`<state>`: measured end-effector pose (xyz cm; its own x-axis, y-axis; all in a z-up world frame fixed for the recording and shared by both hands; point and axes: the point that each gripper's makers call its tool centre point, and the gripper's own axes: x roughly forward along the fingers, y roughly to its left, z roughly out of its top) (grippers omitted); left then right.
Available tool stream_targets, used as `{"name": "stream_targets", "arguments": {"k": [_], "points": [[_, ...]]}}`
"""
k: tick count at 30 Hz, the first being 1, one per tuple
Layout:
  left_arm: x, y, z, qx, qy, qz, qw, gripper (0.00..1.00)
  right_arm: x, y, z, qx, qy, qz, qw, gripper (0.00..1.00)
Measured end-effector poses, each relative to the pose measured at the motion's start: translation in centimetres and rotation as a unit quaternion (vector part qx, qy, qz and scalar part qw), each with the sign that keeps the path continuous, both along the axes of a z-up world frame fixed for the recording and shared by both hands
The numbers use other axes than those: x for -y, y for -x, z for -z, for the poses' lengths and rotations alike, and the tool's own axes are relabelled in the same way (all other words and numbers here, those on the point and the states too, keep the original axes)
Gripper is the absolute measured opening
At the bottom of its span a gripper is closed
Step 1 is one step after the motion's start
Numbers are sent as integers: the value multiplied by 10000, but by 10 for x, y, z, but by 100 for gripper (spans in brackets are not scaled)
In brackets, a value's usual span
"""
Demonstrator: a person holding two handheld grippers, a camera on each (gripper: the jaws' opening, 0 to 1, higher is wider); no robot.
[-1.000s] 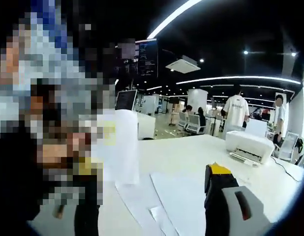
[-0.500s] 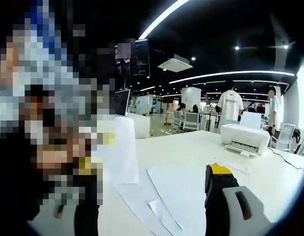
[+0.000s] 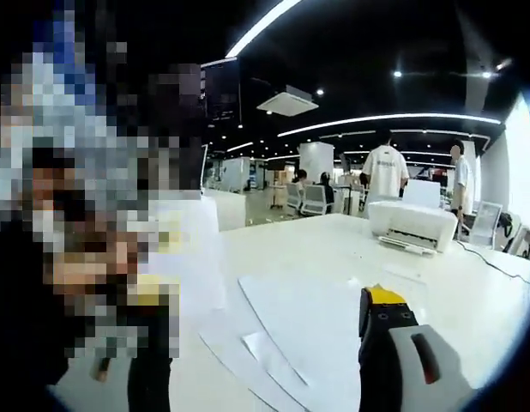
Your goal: Organize the stack of printing papers by aligning and flattening the scattered papers on the table
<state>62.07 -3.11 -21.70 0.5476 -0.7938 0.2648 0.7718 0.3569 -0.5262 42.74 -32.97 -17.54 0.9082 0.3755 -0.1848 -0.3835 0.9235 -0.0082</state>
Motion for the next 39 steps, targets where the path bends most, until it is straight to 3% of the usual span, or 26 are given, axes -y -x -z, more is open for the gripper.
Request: {"name": "stream_targets", "arguments": {"k": [2, 5, 8, 13, 19, 30, 39], "points": [[0, 1, 0, 227, -124, -74, 9996, 6, 2, 0, 3, -11, -61, 27, 10000, 85], [3, 8, -1, 343, -156, -18, 9993, 6, 6, 2, 2, 95, -459, 73, 9989, 84], [2, 9, -2, 422, -161, -56, 9990, 6, 19, 1, 8, 81, -581, 315, 9978, 84], [-2, 7, -5, 321, 88, -13, 9994, 5, 34, -1, 19, 9, -530, 710, 9961, 84], [2, 10, -3, 383, -26, 68, 9992, 6, 43, -7, 28, -40, -457, 1128, 9926, 84], [4, 11, -4, 413, -12, 132, 9991, 6, 48, -41, 46, -113, -126, 1328, 9910, 85], [6, 12, -3, 371, 0, 228, 9990, 6, 64, -76, 63, -271, -125, 1371, 9901, 85]]}}
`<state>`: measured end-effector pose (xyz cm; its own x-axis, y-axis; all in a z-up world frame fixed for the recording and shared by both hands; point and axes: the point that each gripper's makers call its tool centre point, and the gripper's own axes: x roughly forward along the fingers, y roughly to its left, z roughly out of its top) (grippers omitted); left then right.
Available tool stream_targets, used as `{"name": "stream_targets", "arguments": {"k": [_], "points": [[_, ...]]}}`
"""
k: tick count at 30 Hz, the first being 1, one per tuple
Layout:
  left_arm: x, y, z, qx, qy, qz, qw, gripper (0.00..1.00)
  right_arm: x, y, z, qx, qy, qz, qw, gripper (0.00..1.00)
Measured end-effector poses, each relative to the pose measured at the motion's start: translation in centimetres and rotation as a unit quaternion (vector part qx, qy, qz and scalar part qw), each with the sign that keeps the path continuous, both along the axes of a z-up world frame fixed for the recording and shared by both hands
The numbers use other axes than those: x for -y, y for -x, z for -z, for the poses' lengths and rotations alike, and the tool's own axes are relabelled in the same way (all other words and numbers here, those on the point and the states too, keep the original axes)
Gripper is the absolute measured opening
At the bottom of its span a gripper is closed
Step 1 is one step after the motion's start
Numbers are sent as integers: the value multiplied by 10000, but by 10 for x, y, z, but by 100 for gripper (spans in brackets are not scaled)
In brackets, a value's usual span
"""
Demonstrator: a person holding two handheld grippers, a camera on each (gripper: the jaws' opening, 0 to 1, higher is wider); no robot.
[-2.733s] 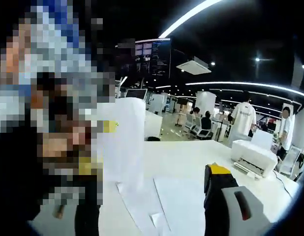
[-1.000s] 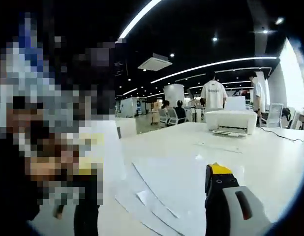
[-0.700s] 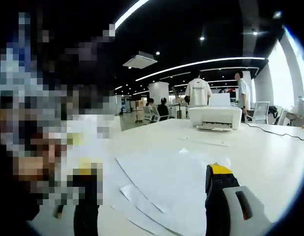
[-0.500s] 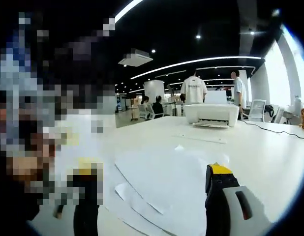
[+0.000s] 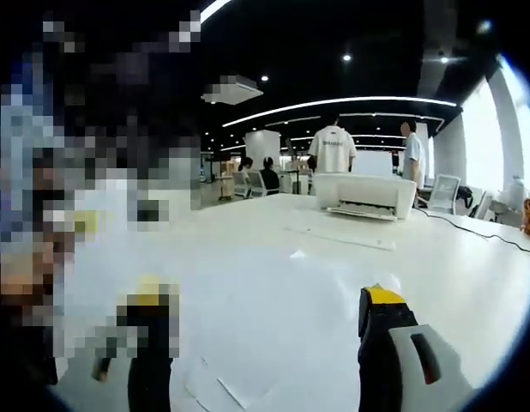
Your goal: Organize the stack of printing papers by aligning and flattening the scattered papers on the table
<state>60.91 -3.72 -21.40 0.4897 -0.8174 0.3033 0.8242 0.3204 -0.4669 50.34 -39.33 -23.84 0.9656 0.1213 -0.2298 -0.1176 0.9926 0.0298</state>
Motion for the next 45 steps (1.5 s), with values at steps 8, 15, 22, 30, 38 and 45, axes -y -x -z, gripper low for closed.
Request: {"name": "stream_targets", "arguments": {"k": [8, 15, 22, 30, 38, 45], "points": [[-2, 0, -2, -166, 201, 58, 9996, 6, 16, -24, 21, -159, -66, 132, 9998, 82], [0, 0, -1, -137, 127, 86, 9998, 6, 47, -49, 37, -391, 18, 359, 9986, 82], [1, 2, -3, -176, 217, 177, 9995, 6, 61, -59, 54, -580, -136, 506, 9969, 82], [3, 3, -2, -188, 203, 231, 9994, 6, 60, -61, 64, -720, -251, 526, 9957, 78], [2, 4, -3, -233, 278, 255, 9990, 6, 52, -69, 82, -930, 150, 383, 9948, 72], [2, 6, -3, -188, 250, 251, 9992, 6, 52, -68, 80, -851, 142, 382, 9955, 69]]}}
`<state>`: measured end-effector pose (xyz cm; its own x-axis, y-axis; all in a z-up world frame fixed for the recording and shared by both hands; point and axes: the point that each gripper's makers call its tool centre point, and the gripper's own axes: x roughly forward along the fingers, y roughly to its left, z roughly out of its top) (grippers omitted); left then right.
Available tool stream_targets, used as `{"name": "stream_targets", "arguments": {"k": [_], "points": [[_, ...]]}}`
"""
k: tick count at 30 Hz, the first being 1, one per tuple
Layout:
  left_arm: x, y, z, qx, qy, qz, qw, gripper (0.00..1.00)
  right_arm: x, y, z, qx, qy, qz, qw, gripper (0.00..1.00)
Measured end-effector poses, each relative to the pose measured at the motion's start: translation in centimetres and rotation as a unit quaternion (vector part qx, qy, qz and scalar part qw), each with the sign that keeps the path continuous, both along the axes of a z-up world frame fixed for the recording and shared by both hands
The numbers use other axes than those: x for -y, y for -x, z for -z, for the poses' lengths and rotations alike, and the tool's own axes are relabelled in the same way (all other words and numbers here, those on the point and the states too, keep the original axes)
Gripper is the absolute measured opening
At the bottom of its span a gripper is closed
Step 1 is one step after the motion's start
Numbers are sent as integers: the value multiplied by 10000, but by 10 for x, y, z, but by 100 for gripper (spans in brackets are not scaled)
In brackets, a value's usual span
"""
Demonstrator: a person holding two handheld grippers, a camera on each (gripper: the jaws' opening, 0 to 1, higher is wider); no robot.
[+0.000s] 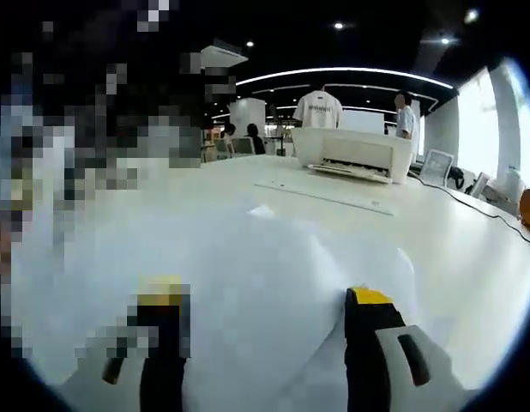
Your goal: Organize the stack of printing papers by aligning and flattening the scattered papers on the table
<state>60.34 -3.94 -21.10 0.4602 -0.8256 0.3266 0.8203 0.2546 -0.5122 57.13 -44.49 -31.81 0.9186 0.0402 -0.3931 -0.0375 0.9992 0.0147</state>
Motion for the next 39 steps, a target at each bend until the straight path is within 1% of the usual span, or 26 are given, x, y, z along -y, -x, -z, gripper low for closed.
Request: {"name": "stream_targets", "arguments": {"k": [1, 3, 4, 5, 6, 8, 9, 12, 16, 17, 19, 22, 23, 26, 29, 31, 34, 39], "points": [[0, 0, 0, -1, -2, 1, 10000, 6, -1, 1, -1, 21, 11, -37, 10000, 66], [0, -1, 1, -31, -6, 7, 10000, 6, -6, 1, -3, 80, 25, -129, 9999, 56], [0, -2, 1, -44, -15, 7, 10000, 6, -10, 0, -5, 173, 140, -224, 9995, 51], [0, -3, 2, -53, -31, -1, 10000, 6, -23, 7, -8, 285, 354, -304, 9985, 46], [1, -3, 2, -43, -58, -17, 10000, 6, -25, 8, -8, 289, 406, -293, 9983, 45], [2, -1, 3, 33, -134, -44, 9999, 6, -24, 7, -8, 278, 373, -320, 9984, 42], [3, -1, 3, 88, -180, -61, 9998, 6, -23, 7, -8, 271, 341, -327, 9985, 41], [3, -3, 4, 112, -229, -57, 9997, 6, -23, 7, -8, 264, 313, -324, 9986, 40], [3, -1, 2, 61, -155, -28, 9999, 6, -30, 10, -9, 267, 330, -379, 9984, 36], [3, 0, 2, 62, -129, -25, 9999, 6, -35, 13, -10, 270, 348, -400, 9982, 34], [2, 0, 2, 84, -132, -35, 9999, 6, -35, 12, -10, 260, 383, -431, 9980, 32], [5, 0, 3, 117, -225, -23, 9997, 6, -38, 12, -12, 303, 789, -543, 9949, 28], [6, 1, 4, 132, -264, -1, 9996, 6, -36, 8, -12, 306, 899, -605, 9936, 25], [6, 2, 5, 155, -307, 8, 9994, 6, -40, 8, -14, 329, 1285, -691, 9888, 21], [5, 1, 5, 123, -273, 0, 9996, 6, -46, 9, -13, 319, 1417, -748, 9866, 18], [5, 2, 3, 130, -257, -1, 9996, 6, -40, 8, -13, 313, 1430, -754, 9863, 18], [5, 3, 3, 147, -277, 4, 9995, 6, -40, 9, -13, 304, 1458, -773, 9858, 17], [5, 3, 3, 161, -283, 4, 9995, 6, -45, 6, -12, 308, 1733, -928, 9800, 12]]}}
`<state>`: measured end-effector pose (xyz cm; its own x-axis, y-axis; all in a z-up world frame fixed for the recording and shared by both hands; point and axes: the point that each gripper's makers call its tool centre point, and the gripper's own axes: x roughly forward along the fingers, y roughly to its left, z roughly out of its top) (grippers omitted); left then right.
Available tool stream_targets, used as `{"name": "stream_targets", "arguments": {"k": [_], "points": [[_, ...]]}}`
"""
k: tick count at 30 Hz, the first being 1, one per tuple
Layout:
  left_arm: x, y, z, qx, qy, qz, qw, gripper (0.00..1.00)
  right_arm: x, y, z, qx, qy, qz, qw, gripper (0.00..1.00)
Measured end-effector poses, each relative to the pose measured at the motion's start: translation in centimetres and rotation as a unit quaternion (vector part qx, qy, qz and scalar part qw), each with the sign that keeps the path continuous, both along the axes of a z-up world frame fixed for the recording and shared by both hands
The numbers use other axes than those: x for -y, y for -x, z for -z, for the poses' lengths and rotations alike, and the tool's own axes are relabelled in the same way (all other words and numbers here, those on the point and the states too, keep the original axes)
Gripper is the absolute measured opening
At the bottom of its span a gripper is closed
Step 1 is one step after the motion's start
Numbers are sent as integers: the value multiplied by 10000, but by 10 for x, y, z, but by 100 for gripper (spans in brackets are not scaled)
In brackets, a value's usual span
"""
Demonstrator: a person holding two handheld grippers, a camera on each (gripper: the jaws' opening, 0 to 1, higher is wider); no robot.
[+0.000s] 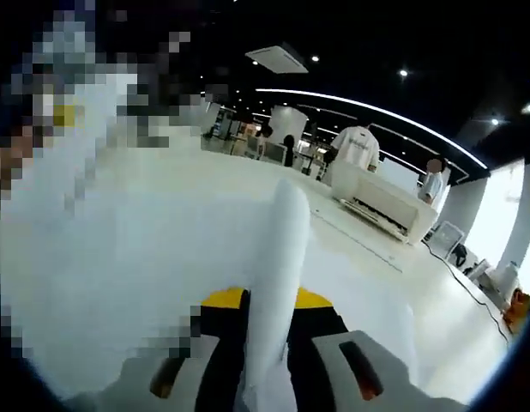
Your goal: Organize the stack of printing papers by aligning and flattening the scattered papers on the table
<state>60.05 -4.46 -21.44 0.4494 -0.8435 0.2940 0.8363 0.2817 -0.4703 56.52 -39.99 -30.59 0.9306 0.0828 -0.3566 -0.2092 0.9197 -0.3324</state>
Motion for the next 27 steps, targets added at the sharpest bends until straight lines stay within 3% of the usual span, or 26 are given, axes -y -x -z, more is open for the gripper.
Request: {"name": "stream_targets", "arguments": {"k": [12, 15, 16, 27], "points": [[-2, -1, 0, 30, 44, -23, 10000, 6, 0, 0, -6, 113, -165, -65, 9998, 12], [-2, -3, 1, -12, 34, -30, 10000, 6, 0, 0, -10, 182, -393, -117, 9990, 12], [-1, -3, 1, -24, 28, -23, 10000, 6, -5, 1, -9, 120, -734, -210, 9970, 12], [-3, -3, -2, -33, 164, 8, 9999, 6, -5, 7, -18, 226, -1276, -120, 9915, 9]]}}
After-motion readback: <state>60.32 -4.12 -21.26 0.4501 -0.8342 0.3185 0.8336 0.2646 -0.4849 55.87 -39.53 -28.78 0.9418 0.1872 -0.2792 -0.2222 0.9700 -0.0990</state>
